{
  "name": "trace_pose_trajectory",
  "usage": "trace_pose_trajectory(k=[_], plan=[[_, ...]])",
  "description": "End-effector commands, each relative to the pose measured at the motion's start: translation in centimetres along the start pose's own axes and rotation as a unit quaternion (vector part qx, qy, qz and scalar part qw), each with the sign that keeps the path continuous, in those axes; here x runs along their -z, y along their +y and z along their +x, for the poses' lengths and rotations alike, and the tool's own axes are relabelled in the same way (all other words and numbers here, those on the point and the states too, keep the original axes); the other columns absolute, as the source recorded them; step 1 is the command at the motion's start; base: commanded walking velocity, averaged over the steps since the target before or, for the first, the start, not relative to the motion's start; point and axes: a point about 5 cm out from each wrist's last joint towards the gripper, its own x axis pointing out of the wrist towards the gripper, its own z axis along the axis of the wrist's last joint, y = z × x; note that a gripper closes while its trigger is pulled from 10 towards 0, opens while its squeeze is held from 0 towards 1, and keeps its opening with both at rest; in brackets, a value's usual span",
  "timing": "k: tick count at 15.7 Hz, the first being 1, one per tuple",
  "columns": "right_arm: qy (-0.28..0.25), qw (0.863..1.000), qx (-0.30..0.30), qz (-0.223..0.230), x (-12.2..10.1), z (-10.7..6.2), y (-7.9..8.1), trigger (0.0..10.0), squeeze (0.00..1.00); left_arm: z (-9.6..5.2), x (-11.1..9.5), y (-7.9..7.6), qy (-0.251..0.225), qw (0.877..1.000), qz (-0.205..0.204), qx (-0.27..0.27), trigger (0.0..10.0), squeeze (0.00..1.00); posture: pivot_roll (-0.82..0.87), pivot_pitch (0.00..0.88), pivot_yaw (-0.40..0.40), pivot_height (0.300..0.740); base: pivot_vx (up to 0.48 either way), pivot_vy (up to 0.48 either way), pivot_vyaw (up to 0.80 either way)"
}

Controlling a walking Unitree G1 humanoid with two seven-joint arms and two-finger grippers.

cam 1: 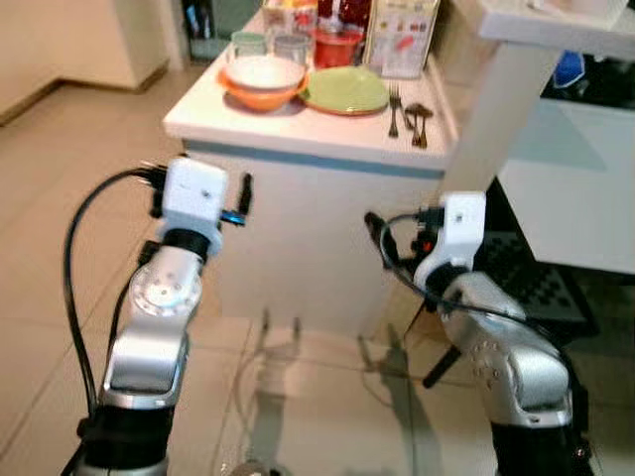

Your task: Setting the table

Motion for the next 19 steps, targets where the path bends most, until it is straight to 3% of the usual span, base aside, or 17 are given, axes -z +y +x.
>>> trace_pose_trajectory(k=[1, 2, 4, 6, 7, 12, 19], plan=[[0.003, 0.999, 0.032, -0.017, 0.1, -0.3, -1.5, 10.0, 0.0, 0.4, -1.1, -0.6, -0.019, 0.999, -0.026, 0.008, 10.0, 0.0, 0.07, 0.0, -0.026, 0.74, 0.0, 0.0, 0.0], [0.002, 0.999, 0.035, -0.029, 0.0, -0.2, -1.5, 10.0, 0.0, 0.4, -1.6, -0.5, -0.029, 0.999, -0.047, 0.002, 10.0, 0.0, 0.06, 0.0, -0.022, 0.74, 0.0, 0.0, 0.0], [-0.005, 0.999, 0.037, -0.038, -0.3, -0.1, -1.3, 10.0, 0.0, 0.6, -2.1, -0.5, -0.048, 0.998, -0.045, 0.004, 10.0, 0.0, 0.07, 0.0, -0.021, 0.74, 0.0, 0.0, 0.0], [-0.005, 0.999, 0.034, -0.034, -0.2, -0.2, -1.2, 10.0, 0.0, 0.5, -1.9, -0.6, -0.036, 0.997, -0.062, 0.005, 10.0, 0.0, 0.06, 0.0, -0.018, 0.74, 0.0, 0.0, 0.0], [-0.004, 0.999, 0.033, -0.032, -0.2, -0.2, -1.1, 10.0, 0.0, 0.5, -1.5, -0.6, -0.019, 0.999, -0.044, 0.008, 10.0, 0.0, 0.06, 0.0, -0.018, 0.74, 0.0, 0.0, 0.0], [-0.006, 0.998, 0.026, -0.049, -0.5, -0.1, -0.8, 10.0, 0.0, 0.5, -1.3, -0.8, -0.01, 0.998, -0.061, 0.015, 10.0, 0.0, 0.05, 0.0, -0.031, 0.74, 0.0, 0.0, -0.32], [-0.02, 0.996, 0.01, -0.089, -1.2, 0.1, -0.4, 10.0, 0.0, 0.3, -1.2, 0.1, -0.005, 0.998, -0.063, 0.007, 10.0, 0.0, 0.04, 0.0, -0.041, 0.74, 0.323, 0.0, 0.1]])
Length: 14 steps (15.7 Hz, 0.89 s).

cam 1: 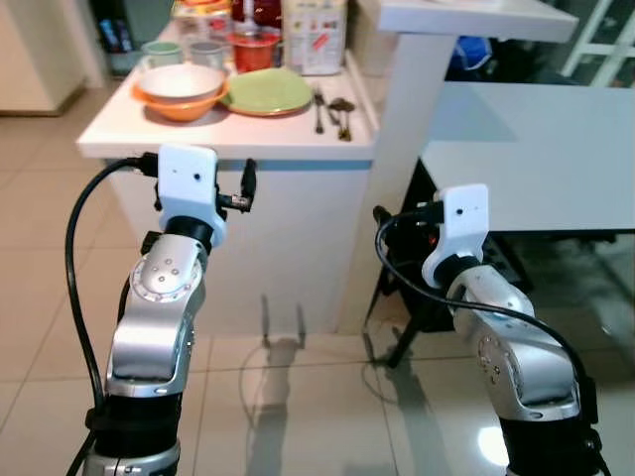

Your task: Setting the table

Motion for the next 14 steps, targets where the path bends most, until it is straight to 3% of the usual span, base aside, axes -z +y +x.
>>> trace_pose_trajectory(k=[1, 3, 14], plan=[[-0.02, 1.0, -0.009, -0.014, -1.1, 0.1, 0.3, 10.0, 0.0, -0.3, -0.2, 0.3, -0.002, 1.0, 0.005, 0.002, 10.0, 0.0, 0.04, 0.0, -0.044, 0.74, 0.379, 0.0, 0.8], [-0.022, 1.0, -0.017, -0.013, -1.0, 0.0, 0.4, 10.0, 0.0, -0.5, -0.3, 0.2, -0.004, 1.0, 0.012, 0.005, 10.0, 0.0, 0.04, 0.0, -0.052, 0.74, 0.379, 0.0, 0.64], [-0.035, 0.997, -0.062, -0.006, -1.1, 0.0, 1.7, 10.0, 0.0, -1.1, -0.3, 0.4, -0.005, 0.999, 0.044, 0.02, 10.0, 0.0, 0.05, 0.0, -0.051, 0.74, 0.382, 0.0, 0.0]])
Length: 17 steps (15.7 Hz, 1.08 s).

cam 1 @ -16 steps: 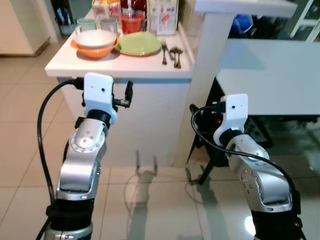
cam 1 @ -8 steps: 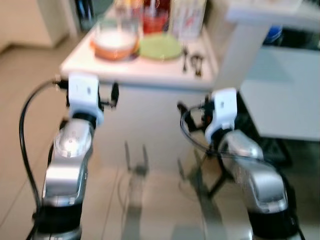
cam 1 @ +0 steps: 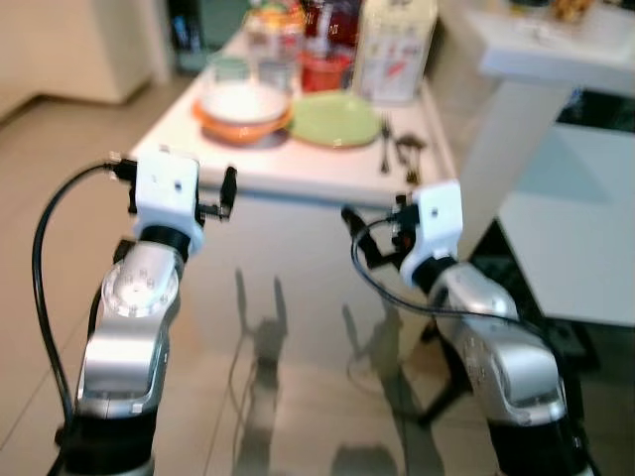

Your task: Setting the table

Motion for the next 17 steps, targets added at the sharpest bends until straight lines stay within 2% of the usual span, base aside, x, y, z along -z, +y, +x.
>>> trace_pose_trajectory(k=[1, 3, 7, 17], plan=[[-0.012, 1.0, 0.019, -0.008, -0.5, -0.4, -0.9, 10.0, 0.0, 0.3, -0.5, -1.0, -0.008, 1.0, -0.001, 0.024, 10.0, 0.0, 0.05, 0.0, -0.051, 0.74, 0.382, 0.0, 0.0], [-0.016, 1.0, 0.025, 0.0, -0.5, -0.4, -1.1, 10.0, 0.0, 0.3, -0.8, -1.1, -0.012, 1.0, 0.0, 0.025, 10.0, 0.0, 0.07, 0.0, -0.06, 0.74, 0.382, 0.0, 0.8], [-0.047, 0.999, 0.014, 0.014, -1.3, -0.6, -0.7, 10.0, 0.0, 0.3, -0.9, -1.1, -0.013, 0.999, 0.005, 0.031, 10.0, 0.0, 0.06, 0.0, -0.044, 0.74, 0.382, 0.0, 0.0], [-0.061, 0.997, 0.049, 0.029, -1.5, -1.2, -1.4, 10.0, 0.0, 1.0, -1.5, -1.4, -0.023, 0.999, 0.009, 0.044, 10.0, 0.0, 0.05, 0.0, -0.023, 0.74, 0.375, 0.0, 0.0]])
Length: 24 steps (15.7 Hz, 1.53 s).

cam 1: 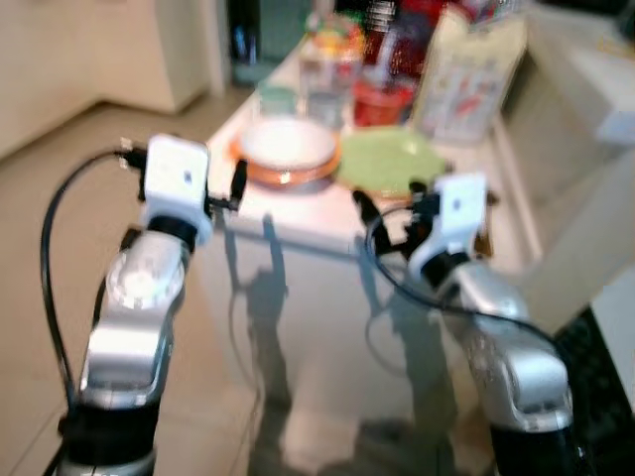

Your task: Setting the table

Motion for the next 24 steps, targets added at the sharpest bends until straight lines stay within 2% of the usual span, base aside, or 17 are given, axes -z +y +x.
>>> trace_pose_trajectory(k=[1, 5, 9, 13, 17, 20, 21, 22, 23, 24], plan=[[0.0, 1.0, 0.026, -0.003, 0.0, -0.4, -0.9, 10.0, 0.0, 0.4, -0.5, -0.7, -0.008, 1.0, -0.003, 0.013, 10.0, 0.0, 0.05, 0.0, -0.023, 0.74, 0.259, 0.0, 0.0], [0.019, 0.998, 0.059, -0.002, 0.6, -0.8, -1.8, 10.0, 0.0, 0.6, -0.7, -1.9, -0.01, 0.999, -0.008, 0.032, 10.0, 0.0, 0.05, 0.0, -0.017, 0.74, 0.0, 0.0, 0.0], [0.027, 0.996, 0.081, 0.004, 0.9, -1.4, -2.5, 10.0, 0.0, 1.0, -0.8, -2.3, -0.015, 0.999, -0.006, 0.046, 10.0, 0.0, 0.02, 0.0, 0.002, 0.74, 0.0, 0.268, -0.73], [0.031, 0.993, 0.114, -0.002, 0.9, -2.2, -3.6, 10.0, 0.0, 1.3, -0.3, -2.4, -0.008, 0.999, -0.008, 0.05, 10.0, 0.0, 0.0, 0.0, 0.023, 0.74, 0.0, 0.458, -0.8], [0.036, 0.988, 0.152, -0.005, 0.8, -2.7, -5.1, 10.0, 0.0, 1.3, 0.2, -1.6, 0.001, 0.999, -0.006, 0.038, 10.0, 0.0, 0.0, 0.0, 0.015, 0.74, 0.0, 0.48, -0.8], [0.021, 0.99, 0.139, -0.003, 0.4, -2.1, -4.8, 10.0, 0.0, 1.0, 0.3, -1.5, 0.003, 0.999, -0.016, 0.036, 10.0, 0.0, 0.02, 0.0, -0.003, 0.74, 0.0, 0.48, -0.21], [0.011, 0.993, 0.118, 0.001, 0.1, -1.8, -4.1, 10.0, 0.0, 0.5, 0.4, -1.6, 0.008, 0.998, -0.057, 0.041, 10.0, 1.0, 0.02, 0.0, -0.008, 0.74, 0.0, 0.0, 0.0], [0.007, 0.994, 0.113, 0.005, 0.0, -1.7, -3.9, 10.0, 0.0, 0.4, 0.4, -1.6, 0.008, 0.997, -0.061, 0.042, 10.0, 1.0, 0.02, 0.0, -0.008, 0.74, 0.0, 0.0, 0.0], [0.004, 0.993, 0.115, 0.001, -0.2, -1.5, -3.9, 10.0, 1.0, 0.4, 0.4, -1.8, 0.006, 0.997, -0.061, 0.046, 10.0, 1.0, 0.02, 0.0, -0.01, 0.74, 0.0, -0.368, 0.0], [-0.001, 0.993, 0.115, 0.002, -0.5, -1.3, -3.9, 10.0, 1.0, 0.5, 0.3, -2.0, 0.003, 0.997, -0.064, 0.045, 10.0, 1.0, 0.02, 0.0, -0.01, 0.74, 0.0, -0.382, 0.0]])
